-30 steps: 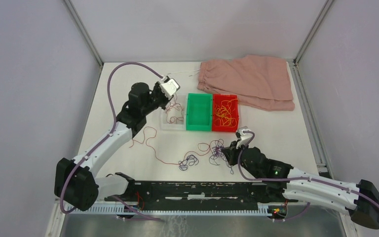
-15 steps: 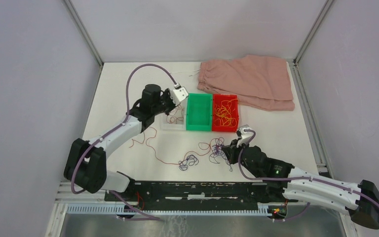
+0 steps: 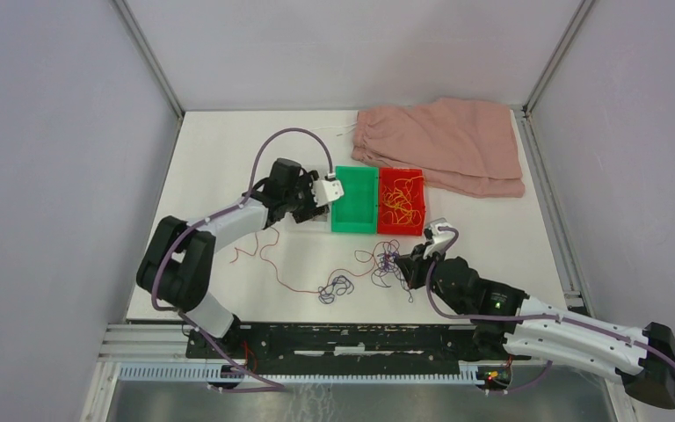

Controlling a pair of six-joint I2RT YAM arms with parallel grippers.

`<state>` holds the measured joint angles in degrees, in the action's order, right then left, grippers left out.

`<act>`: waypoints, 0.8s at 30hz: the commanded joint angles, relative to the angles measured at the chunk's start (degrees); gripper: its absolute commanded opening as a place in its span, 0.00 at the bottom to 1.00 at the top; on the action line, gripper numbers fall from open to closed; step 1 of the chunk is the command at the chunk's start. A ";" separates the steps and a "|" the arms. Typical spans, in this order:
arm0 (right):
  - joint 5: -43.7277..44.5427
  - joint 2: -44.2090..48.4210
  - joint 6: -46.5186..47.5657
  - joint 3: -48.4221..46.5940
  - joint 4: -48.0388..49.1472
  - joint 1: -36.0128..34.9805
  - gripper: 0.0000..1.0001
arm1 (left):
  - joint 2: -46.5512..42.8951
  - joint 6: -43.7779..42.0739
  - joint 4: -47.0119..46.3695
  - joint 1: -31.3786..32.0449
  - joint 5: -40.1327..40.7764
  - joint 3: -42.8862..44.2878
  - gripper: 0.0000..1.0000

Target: Untangle the cables

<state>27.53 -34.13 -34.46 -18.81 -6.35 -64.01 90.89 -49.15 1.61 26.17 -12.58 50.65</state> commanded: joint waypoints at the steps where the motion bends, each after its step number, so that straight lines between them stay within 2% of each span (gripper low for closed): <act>1: 1.04 0.00 0.47 -3.67 0.67 -0.16 0.08 | -1.13 -2.69 8.26 -1.06 -5.08 7.02 0.77; 6: -1.08 -2.01 2.08 -5.95 0.09 -0.15 0.08 | -8.35 -5.90 22.58 -2.15 -15.28 10.62 1.00; 11: -3.92 -4.09 3.99 -9.02 -0.26 -0.20 0.08 | -15.46 -14.33 37.60 -2.13 -24.27 14.31 1.00; 14: -5.80 -5.17 4.71 -11.04 -0.13 -0.18 0.08 | -18.42 -10.44 39.89 -1.67 -31.62 15.03 0.99; 16: -7.11 -5.96 5.12 -12.12 0.23 -0.20 0.08 | -20.61 -7.70 40.05 1.22 -33.99 13.70 0.99; 18: -8.50 -7.04 5.78 -13.38 0.45 -0.16 0.08 | -22.86 -4.58 38.29 7.33 -33.27 10.93 1.00; 20: -10.06 -8.22 6.42 -14.87 0.14 -0.16 0.08 | -24.21 0.17 32.54 11.80 -32.18 7.09 0.99; 24: -11.58 -9.44 7.43 -17.12 -0.77 -0.17 0.08 | -22.43 4.99 27.66 16.63 -31.46 2.96 0.95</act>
<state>18.44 -43.11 -29.08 -31.70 -8.38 -64.01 67.11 -51.57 34.52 39.92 -42.33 56.84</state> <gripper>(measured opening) 0.087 0.969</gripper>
